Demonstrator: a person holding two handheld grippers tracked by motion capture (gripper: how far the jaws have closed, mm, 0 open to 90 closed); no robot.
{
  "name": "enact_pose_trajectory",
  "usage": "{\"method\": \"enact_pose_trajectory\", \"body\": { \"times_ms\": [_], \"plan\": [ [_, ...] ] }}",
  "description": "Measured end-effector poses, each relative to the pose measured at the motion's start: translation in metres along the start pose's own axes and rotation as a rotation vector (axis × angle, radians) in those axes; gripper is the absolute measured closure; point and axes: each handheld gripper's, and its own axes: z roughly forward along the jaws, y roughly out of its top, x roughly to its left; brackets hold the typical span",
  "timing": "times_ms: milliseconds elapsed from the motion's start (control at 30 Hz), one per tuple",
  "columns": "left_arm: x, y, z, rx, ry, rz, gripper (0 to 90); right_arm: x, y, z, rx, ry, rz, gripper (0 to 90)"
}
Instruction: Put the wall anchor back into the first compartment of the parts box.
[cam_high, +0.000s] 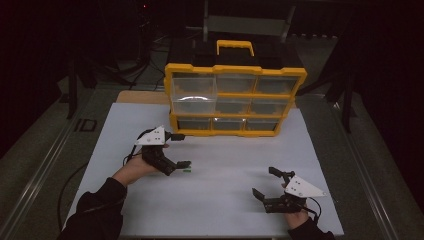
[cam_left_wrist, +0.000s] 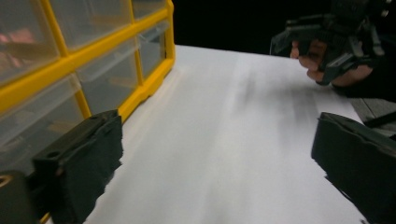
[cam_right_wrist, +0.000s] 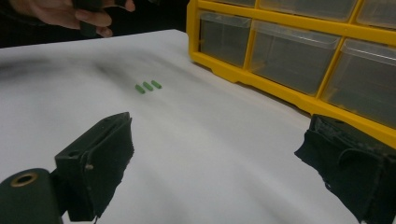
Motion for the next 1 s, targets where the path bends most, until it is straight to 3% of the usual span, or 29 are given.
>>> {"method": "enact_pose_trajectory", "body": {
  "times_ms": [67, 100, 200, 267, 400, 467, 500, 1000],
  "plan": [
    [0.0, 0.0, 0.0, 0.0, 0.0, 0.0, 4.7, 0.0, 0.0, 0.0, 0.001, 0.001, 0.001, 7.9],
    [0.005, -0.004, 0.007, 0.034, 0.0, -0.034, 11.3, 0.0, 0.0, 0.0, 0.002, 0.001, 0.0, 7.9],
    [0.009, -0.009, 0.014, 0.095, -0.006, -0.054, 22.6, 0.0, -0.001, 0.0, 0.003, 0.002, 0.002, 7.8],
    [0.01, -0.013, 0.018, 0.142, -0.017, -0.048, 30.1, 0.0, -0.001, 0.0, 0.004, 0.003, 0.001, 7.9],
    [0.013, -0.02, 0.024, 0.221, 0.006, -0.04, 39.1, 0.0, -0.001, 0.0, 0.005, 0.004, 0.001, 7.9],
    [0.013, -0.02, 0.024, 0.221, 0.006, -0.04, 40.2, 0.0, -0.001, 0.0, 0.007, 0.005, 0.001, 7.9],
    [0.017, -0.026, 0.025, 0.263, 0.002, -0.041, 45.7, 0.0, -0.001, 0.0, 0.008, 0.006, 0.0, 7.9],
    [0.028, -0.043, 0.038, 0.399, 0.008, -0.073, 64.0, 0.0, -0.001, 0.001, 0.015, 0.004, 0.004, 7.9]
  ]
}}
